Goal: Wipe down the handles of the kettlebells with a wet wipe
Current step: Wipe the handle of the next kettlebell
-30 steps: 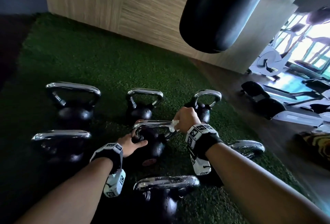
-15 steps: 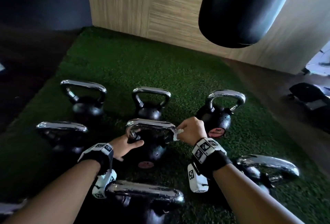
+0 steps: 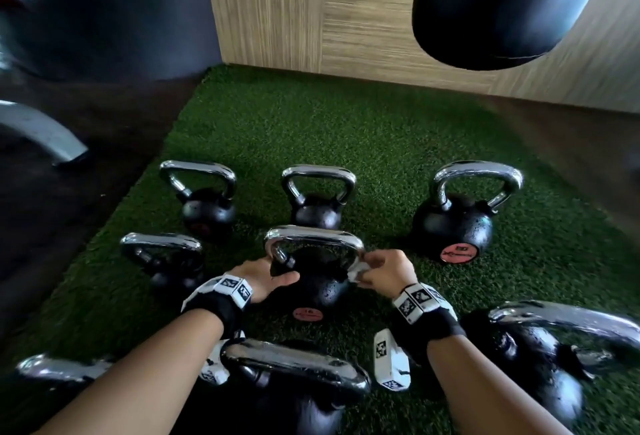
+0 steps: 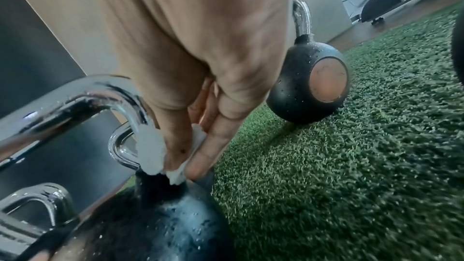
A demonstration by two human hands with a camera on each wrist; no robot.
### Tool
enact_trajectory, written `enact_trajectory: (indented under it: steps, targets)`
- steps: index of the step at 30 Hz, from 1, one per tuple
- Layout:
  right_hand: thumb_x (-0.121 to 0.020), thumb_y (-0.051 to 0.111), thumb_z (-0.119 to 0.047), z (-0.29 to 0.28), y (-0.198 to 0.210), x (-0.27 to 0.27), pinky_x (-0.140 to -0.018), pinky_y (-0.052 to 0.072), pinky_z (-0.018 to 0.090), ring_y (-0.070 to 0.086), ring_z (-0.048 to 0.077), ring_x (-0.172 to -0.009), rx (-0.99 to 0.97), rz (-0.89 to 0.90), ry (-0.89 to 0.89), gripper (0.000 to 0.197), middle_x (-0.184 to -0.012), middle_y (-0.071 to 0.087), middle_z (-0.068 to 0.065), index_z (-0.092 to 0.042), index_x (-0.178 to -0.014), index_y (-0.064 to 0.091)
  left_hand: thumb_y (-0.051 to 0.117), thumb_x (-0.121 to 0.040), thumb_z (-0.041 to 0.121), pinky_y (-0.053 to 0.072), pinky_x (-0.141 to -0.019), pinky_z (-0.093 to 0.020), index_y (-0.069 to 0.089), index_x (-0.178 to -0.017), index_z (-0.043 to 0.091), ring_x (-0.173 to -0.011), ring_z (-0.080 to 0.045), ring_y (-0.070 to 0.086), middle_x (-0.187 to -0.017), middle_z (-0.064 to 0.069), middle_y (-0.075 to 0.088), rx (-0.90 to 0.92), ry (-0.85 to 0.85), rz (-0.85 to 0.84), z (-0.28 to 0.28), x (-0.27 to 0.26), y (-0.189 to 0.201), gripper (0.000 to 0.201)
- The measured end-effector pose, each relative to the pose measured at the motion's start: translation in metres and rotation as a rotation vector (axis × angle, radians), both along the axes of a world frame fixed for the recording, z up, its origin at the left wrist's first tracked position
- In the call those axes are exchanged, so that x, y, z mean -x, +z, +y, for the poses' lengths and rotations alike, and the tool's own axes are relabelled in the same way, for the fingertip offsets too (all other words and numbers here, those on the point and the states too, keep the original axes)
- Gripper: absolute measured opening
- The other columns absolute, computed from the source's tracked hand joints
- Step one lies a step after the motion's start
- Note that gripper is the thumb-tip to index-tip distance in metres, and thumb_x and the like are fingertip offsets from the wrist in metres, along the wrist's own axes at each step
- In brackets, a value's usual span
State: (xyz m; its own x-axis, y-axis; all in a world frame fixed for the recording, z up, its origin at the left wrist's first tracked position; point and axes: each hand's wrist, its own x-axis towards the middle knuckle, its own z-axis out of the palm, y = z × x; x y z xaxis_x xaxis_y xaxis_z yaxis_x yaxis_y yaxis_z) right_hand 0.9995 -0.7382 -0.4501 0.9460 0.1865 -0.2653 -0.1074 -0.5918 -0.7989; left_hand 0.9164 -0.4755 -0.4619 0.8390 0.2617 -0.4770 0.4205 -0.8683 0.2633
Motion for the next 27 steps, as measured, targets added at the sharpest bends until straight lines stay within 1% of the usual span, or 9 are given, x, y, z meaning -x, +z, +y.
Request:
enact_trajectory:
  steps: [3, 6, 9, 11, 14, 17, 20, 23, 27]
  targets:
    - [-0.065, 0.084, 0.0, -0.018, 0.008, -0.003, -0.082, 0.062, 0.046, 0.075, 0.028, -0.086, 0.039, -0.046, 0.012, 0.031, -0.087, 0.077, 0.007, -0.018, -0.09, 0.082, 0.067, -0.082, 0.064, 0.052, -0.099, -0.033, 0.063, -0.125, 0.043, -0.118, -0.02, 0.065, -0.13, 0.007, 0.067, -0.159, -0.014, -0.005, 0.012, 0.021, 0.023, 0.048]
    - [-0.064, 0.082, 0.003, -0.032, 0.033, -0.003, -0.079, 0.063, 0.049, 0.076, 0.03, -0.082, 0.05, -0.034, 0.119, 0.031, -0.081, 0.078, 0.008, -0.023, -0.08, 0.082, 0.073, -0.087, 0.037, 0.054, -0.09, -0.027, 0.07, -0.103, 0.039, -0.104, -0.013, 0.07, -0.104, 0.015, 0.074, -0.124, 0.112, -0.254, 0.03, 0.037, 0.053, 0.016]
    - [-0.072, 0.081, 0.002, -0.032, 0.069, 0.004, -0.076, 0.064, 0.047, 0.077, 0.024, -0.075, -0.067, -0.076, 0.286, 0.036, -0.078, 0.079, 0.003, -0.032, -0.083, 0.081, 0.075, -0.089, 0.029, 0.057, -0.081, -0.027, 0.077, -0.1, 0.033, -0.09, -0.011, 0.073, -0.093, 0.012, 0.078, -0.016, 0.129, -0.62, 0.033, 0.036, 0.089, 0.012]
    - [-0.077, 0.08, 0.001, -0.022, 0.092, 0.01, -0.077, 0.064, 0.045, 0.077, 0.019, -0.076, -0.149, -0.176, 0.342, 0.038, -0.081, 0.079, 0.0, -0.034, -0.091, 0.079, 0.073, -0.093, 0.029, 0.061, -0.079, -0.03, 0.079, -0.106, 0.031, -0.082, -0.011, 0.075, -0.088, 0.008, 0.079, 0.216, 0.062, -0.716, 0.023, 0.027, 0.112, 0.014]
    - [-0.073, 0.084, -0.008, 0.005, 0.115, 0.015, -0.075, 0.059, 0.037, 0.07, 0.008, -0.073, -0.204, -0.325, 0.378, 0.035, -0.082, 0.076, -0.005, -0.031, -0.098, 0.072, 0.066, -0.098, 0.032, 0.064, -0.079, -0.03, 0.077, -0.115, 0.023, -0.091, -0.014, 0.078, -0.102, 0.002, 0.08, 0.619, 0.04, -0.619, -0.003, 0.007, 0.14, 0.022]
    - [-0.067, 0.088, -0.018, 0.028, 0.127, 0.016, -0.063, 0.049, 0.014, 0.066, -0.003, -0.065, -0.245, -0.441, 0.359, 0.036, -0.077, 0.076, -0.01, -0.026, -0.093, 0.065, 0.065, -0.095, 0.036, 0.063, -0.082, -0.027, 0.074, -0.119, 0.01, -0.096, -0.013, 0.076, -0.111, -0.004, 0.078, 0.852, 0.054, -0.465, -0.025, -0.007, 0.154, 0.036]
    - [-0.065, 0.088, -0.016, 0.046, 0.131, 0.016, -0.06, 0.048, 0.016, 0.065, 0.006, -0.064, -0.262, -0.591, 0.257, 0.035, -0.074, 0.072, -0.005, -0.021, -0.085, 0.06, 0.066, -0.097, 0.023, 0.063, -0.075, -0.024, 0.076, -0.113, 0.006, -0.077, -0.012, 0.073, -0.091, -0.006, 0.079, 0.904, 0.061, -0.457, -0.032, -0.013, 0.158, 0.025]
    - [-0.06, 0.09, -0.02, 0.056, 0.129, 0.014, -0.061, 0.041, 0.021, 0.058, 0.012, -0.07, -0.199, -0.693, 0.181, 0.04, -0.076, 0.063, -0.005, -0.019, -0.084, 0.057, 0.07, -0.094, 0.018, 0.062, -0.088, -0.035, 0.078, -0.108, 0.01, -0.086, -0.02, 0.072, -0.091, -0.009, 0.078, 0.919, 0.052, -0.458, -0.025, -0.019, 0.158, 0.019]
    - [-0.058, 0.096, -0.037, 0.035, 0.111, 0.005, -0.072, 0.045, 0.021, 0.053, 0.004, -0.089, -0.136, -0.493, 0.335, 0.074, -0.112, 0.05, -0.005, -0.034, -0.119, 0.053, 0.081, -0.08, 0.035, 0.053, -0.105, -0.041, 0.081, -0.108, 0.02, -0.106, -0.017, 0.073, -0.103, 0.002, 0.08, 0.657, -0.082, -0.463, -0.015, -0.018, 0.152, 0.031]
